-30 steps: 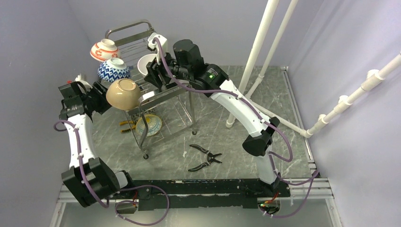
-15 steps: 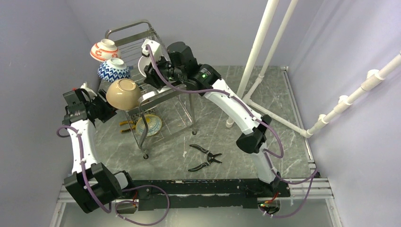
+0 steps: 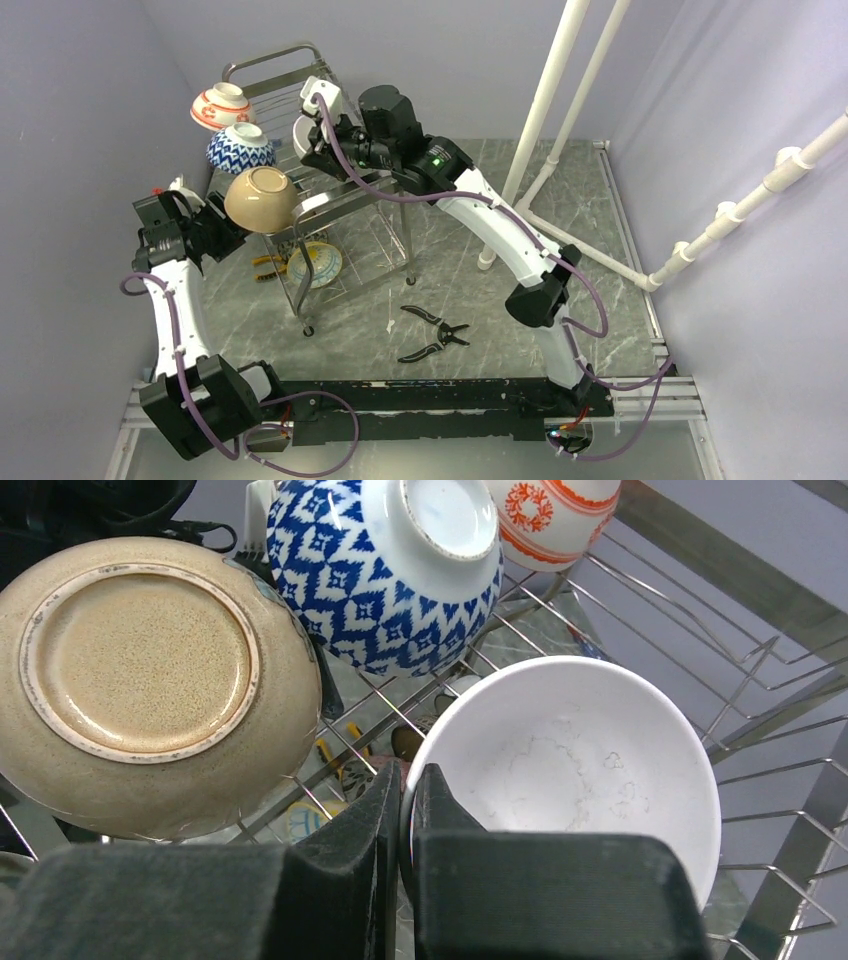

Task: Load the bowls into the dish rack
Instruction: Turn the bowl upside down on the dish rack.

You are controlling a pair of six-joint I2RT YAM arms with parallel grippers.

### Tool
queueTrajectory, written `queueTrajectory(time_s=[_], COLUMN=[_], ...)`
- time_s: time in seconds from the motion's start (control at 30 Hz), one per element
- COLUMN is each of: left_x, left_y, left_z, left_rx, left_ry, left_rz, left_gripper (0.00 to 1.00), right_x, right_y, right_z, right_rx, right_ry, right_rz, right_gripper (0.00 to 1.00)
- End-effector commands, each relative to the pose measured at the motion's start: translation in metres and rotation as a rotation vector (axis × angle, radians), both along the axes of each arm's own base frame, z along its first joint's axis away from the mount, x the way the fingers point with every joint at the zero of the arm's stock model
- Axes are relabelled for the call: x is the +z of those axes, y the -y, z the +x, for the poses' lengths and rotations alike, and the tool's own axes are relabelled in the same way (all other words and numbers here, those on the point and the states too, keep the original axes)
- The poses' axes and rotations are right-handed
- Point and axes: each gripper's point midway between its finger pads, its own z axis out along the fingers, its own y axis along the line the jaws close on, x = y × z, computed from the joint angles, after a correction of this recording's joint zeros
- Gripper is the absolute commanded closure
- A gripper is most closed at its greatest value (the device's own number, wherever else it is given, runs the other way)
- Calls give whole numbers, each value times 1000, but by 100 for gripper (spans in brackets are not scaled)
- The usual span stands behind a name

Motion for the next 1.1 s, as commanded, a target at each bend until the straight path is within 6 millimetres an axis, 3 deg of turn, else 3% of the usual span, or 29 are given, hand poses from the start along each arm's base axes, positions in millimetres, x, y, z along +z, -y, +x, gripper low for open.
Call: queueTrajectory(time_s=[0.0,0.13,0.4,0.57,0.8,1.07], left_x=[0,1,6,11,14,12], left_y=[0,0,3,2,1,1], left_z=[-7,-11,-16,-19,-20,-18], left_rx=[-7,-8,-9,-10,-5,-2], left_ry=[3,-2,15,18,24,24], left_rz=[33,48,53,71,79,74], left_gripper=[34,34,34,34,34,35], right_x=[48,61,91,99,100,84], right_y=[15,19,39,49,64,94], right_z=[-9,-14,-27,-29,-13,10], right_rx=[-18,10,228,333,277,170], right_ry=[28,-63,-424,-591,-715,-814], right_rz=[113,195,420,514,550,629], right_gripper=[100,100,100,100,100,100])
